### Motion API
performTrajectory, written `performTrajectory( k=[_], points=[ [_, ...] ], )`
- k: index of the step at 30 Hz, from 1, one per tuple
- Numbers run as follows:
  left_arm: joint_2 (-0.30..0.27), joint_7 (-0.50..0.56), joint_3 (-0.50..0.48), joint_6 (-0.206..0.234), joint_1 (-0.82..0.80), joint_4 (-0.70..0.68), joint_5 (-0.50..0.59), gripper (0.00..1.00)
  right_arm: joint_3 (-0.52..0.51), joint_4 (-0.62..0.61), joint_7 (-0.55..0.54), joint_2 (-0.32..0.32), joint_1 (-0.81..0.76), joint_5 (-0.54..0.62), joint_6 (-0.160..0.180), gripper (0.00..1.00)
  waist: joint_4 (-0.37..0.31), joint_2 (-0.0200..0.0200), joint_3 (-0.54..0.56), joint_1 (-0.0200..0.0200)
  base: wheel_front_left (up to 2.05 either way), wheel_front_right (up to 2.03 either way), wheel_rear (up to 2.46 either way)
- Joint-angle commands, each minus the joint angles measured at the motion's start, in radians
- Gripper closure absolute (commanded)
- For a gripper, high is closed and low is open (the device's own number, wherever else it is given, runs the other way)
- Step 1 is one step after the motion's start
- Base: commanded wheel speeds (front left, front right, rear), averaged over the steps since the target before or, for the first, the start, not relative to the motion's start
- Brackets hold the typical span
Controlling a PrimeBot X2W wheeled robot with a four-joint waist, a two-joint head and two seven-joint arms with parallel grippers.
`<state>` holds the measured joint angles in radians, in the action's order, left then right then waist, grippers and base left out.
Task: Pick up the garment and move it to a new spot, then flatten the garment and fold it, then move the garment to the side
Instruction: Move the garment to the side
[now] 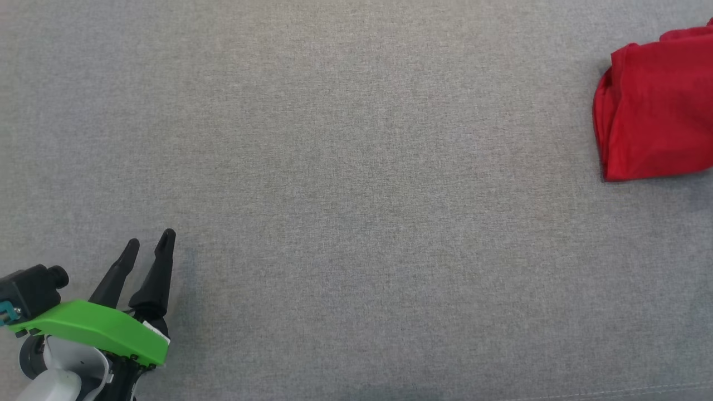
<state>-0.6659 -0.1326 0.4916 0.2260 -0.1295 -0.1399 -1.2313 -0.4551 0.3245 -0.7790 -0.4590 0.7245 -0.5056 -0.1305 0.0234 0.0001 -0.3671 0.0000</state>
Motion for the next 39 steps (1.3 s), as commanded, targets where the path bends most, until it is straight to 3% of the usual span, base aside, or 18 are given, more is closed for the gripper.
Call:
performTrajectory(
  k=[1, 12, 20, 27, 28, 29, 30, 31, 32, 35, 39],
  points=[
    [-0.011, 0.007, -0.006, 0.005, -0.016, -0.007, 0.012, 0.0, 0.011, 0.013, 0.023, 0.002, 0.027, 0.01, 0.0, 1.0, -0.018, -0.0001, -0.015, 0.0, 0.0, 0.0, 0.0],
    [-0.042, 0.033, -0.015, 0.023, -0.051, -0.042, 0.023, 0.0, 0.096, 0.113, 0.167, 0.018, 0.193, 0.074, 0.0, 1.0, -0.071, -0.0001, -0.097, 0.0, 0.0, 0.0, 0.0],
    [-0.058, 0.04, -0.023, 0.028, -0.055, -0.049, 0.018, 0.0, 0.029, 0.208, 0.237, -0.017, 0.242, 0.114, 0.0, 1.0, -0.108, -0.0001, -0.131, 0.0, 0.0, 0.0, 0.0],
    [-0.073, 0.058, -0.018, 0.031, -0.042, -0.048, 0.015, 0.0, -0.064, 0.321, 0.417, -0.05, 0.211, 0.2, 0.0, 1.0, -0.127, -0.0001, -0.142, 0.0, 0.0, 0.0, 0.0],
    [-0.074, 0.058, -0.019, 0.03, -0.039, -0.048, 0.013, 0.0, -0.079, 0.339, 0.456, -0.05, 0.211, 0.218, 0.0, 0.93, -0.127, -0.0001, -0.143, 0.0, 0.0, 0.0, 0.0],
    [-0.076, 0.061, -0.02, 0.031, -0.036, -0.049, 0.01, 0.0, -0.088, 0.362, 0.484, -0.04, 0.212, 0.233, 0.0, 0.98, -0.127, -0.0001, -0.143, 0.0, 0.0, 0.0, 0.0],
    [-0.078, 0.062, -0.021, 0.033, -0.034, -0.049, 0.008, 0.0, -0.096, 0.382, 0.514, -0.03, 0.215, 0.252, 0.0, 0.95, -0.127, -0.0001, -0.143, 0.0, 0.0, 0.0, 0.0],
    [-0.08, 0.063, -0.021, 0.034, -0.031, -0.05, 0.008, 0.0, -0.106, 0.4, 0.548, -0.026, 0.221, 0.267, 0.0, 0.75, -0.127, -0.0001, -0.143, 0.0, 0.0, 0.0, 0.0],
    [-0.081, 0.065, -0.021, 0.035, -0.03, -0.05, 0.007, 0.0, -0.111, 0.416, 0.577, -0.021, 0.229, 0.28, 0.0, 0.89, -0.126, -0.0001, -0.143, 0.0, 0.0, 0.0, 0.0],
    [-0.084, 0.068, -0.019, 0.039, -0.03, -0.054, 0.005, 0.0, -0.125, 0.466, 0.645, -0.013, 0.253, 0.315, 0.0, 1.0, -0.122, -0.0001, -0.142, 0.0, 0.0, 0.0, 0.0],
    [-0.077, 0.065, -0.02, 0.04, -0.036, -0.053, 0.005, 0.0, -0.11, 0.517, 0.68, -0.007, 0.297, 0.33, 0.0, 1.0, -0.112, -0.0001, -0.144, 0.0, 0.0, 0.0, 0.0]
  ],
)
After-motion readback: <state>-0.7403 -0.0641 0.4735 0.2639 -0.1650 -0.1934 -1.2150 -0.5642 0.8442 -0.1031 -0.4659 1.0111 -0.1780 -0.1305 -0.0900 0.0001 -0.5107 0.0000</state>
